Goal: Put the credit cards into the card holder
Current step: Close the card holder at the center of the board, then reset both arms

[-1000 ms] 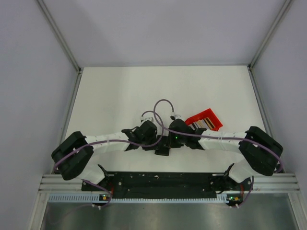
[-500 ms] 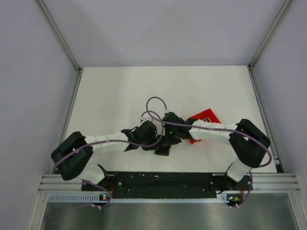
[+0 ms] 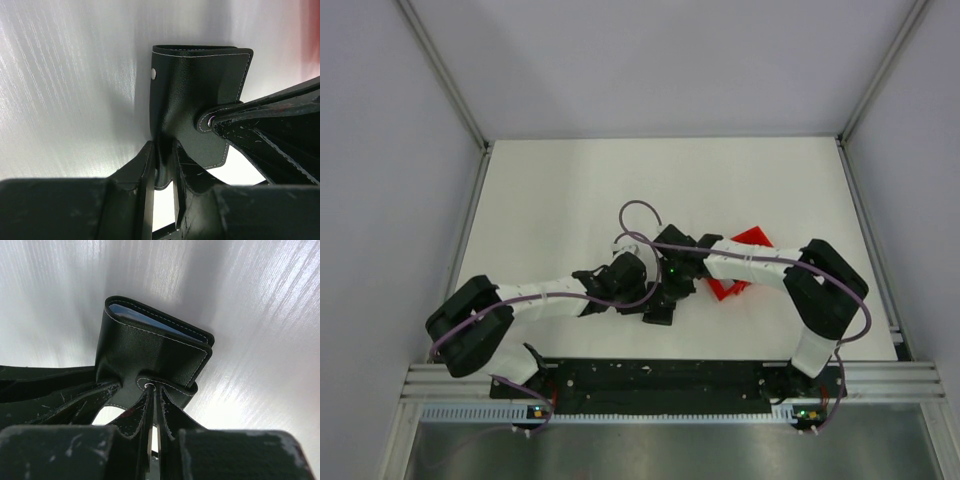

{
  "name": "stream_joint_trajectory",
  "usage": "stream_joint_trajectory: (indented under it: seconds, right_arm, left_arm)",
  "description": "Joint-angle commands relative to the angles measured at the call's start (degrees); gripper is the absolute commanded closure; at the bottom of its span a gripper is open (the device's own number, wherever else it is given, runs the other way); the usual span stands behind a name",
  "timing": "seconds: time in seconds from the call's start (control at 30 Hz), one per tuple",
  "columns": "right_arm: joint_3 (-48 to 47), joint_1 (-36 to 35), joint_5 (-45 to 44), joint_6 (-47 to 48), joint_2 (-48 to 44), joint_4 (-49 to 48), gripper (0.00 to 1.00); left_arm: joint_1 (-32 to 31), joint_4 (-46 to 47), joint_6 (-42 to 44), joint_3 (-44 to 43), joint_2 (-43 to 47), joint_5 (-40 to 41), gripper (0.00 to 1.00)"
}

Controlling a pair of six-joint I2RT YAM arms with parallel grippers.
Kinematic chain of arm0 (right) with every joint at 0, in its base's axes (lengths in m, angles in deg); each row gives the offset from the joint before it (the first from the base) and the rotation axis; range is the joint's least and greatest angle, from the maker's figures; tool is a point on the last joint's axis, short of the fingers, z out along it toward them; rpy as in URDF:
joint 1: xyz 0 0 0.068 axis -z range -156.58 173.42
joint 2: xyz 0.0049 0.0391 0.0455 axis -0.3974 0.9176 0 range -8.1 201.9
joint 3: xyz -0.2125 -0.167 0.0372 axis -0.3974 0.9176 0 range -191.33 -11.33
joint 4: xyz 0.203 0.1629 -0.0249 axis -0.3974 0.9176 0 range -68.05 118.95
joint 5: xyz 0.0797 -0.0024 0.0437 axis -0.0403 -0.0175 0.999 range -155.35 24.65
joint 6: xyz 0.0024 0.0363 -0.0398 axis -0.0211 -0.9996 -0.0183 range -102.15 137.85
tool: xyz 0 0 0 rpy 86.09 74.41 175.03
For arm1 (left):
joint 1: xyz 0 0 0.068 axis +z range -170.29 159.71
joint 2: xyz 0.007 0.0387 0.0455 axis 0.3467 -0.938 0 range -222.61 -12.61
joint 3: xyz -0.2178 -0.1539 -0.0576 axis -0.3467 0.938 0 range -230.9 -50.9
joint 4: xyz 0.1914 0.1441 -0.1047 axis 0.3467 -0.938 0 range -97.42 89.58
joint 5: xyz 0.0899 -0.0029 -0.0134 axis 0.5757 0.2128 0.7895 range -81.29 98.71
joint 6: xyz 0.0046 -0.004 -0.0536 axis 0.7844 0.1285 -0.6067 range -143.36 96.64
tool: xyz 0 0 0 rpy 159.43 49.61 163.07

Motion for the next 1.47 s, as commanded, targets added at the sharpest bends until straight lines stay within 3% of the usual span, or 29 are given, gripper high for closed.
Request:
stream_joint_trajectory:
  seconds: [0.0, 0.13, 0.23, 0.37, 0.43, 0.53, 0.63, 0.67, 0.9, 1.0, 1.13, 1.33, 1.43]
  right_arm:
    - [1.0, -0.6, -2.2, 1.4, 8.6, -1.7, 0.95]
    - [1.2, -0.6, -3.9, 2.0, 7.1, -1.2, 0.95]
    - [2.3, -0.6, -6.2, 2.7, 0.3, -3.1, 0.93]
    - [4.3, 0.3, -8.9, 4.8, -10.1, -7.0, 0.84]
    - [6.4, 1.8, -7.2, 6.2, -14.2, -11.0, 0.73]
    - [9.2, 3.1, -4.7, 7.8, -19.2, -14.2, 0.64]
    - [12.3, 3.8, -6.3, 8.1, -23.9, -14.8, 0.52]
    - [13.4, 4.2, -6.9, 8.0, -25.8, -14.7, 0.47]
    - [21.9, 12.2, -9.0, 8.0, -42.0, -12.4, 0.24]
    - [23.4, 16.6, -7.7, 7.7, -48.0, -9.1, 0.18]
    - [24.9, 20.5, -6.9, 8.3, -53.0, -5.7, 0.16]
    - [24.9, 23.4, -13.2, 9.4, -57.6, -2.6, 0.14]
    - [23.8, 24.1, -22.6, 10.4, -60.3, -0.4, 0.13]
  left_arm:
    - [-0.5, 0.9, 1.4, 1.7, -1.4, -0.2, 0.79]
    - [-0.5, 0.2, 1.4, 1.6, -1.2, -0.1, 0.79]
    - [-0.5, -1.5, 1.3, 1.1, -0.5, 1.1, 0.76]
    - [-0.5, -3.0, 1.4, 0.8, 2.5, 4.2, 0.59]
    - [-0.5, -3.4, 1.5, 0.5, 4.5, 5.4, 0.50]
    - [-0.5, -4.5, 1.8, -0.6, 6.9, 7.3, 0.44]
    - [-0.5, -7.1, 2.1, -1.7, 9.8, 10.2, 0.27]
    - [-0.5, -8.4, 2.2, -2.0, 11.5, 11.0, 0.02]
    - [0.5, -16.0, 4.1, -5.2, 20.2, 20.7, 0.02]
    - [5.1, -17.4, 4.9, -4.7, 22.7, 19.7, 0.02]
    - [11.9, -16.8, 6.7, -1.7, 26.4, 15.7, 0.02]
    - [13.4, -18.9, 9.3, -2.6, 27.7, 17.9, 0.02]
    - [13.4, -19.4, 8.4, -3.4, 28.2, 20.0, 0.02]
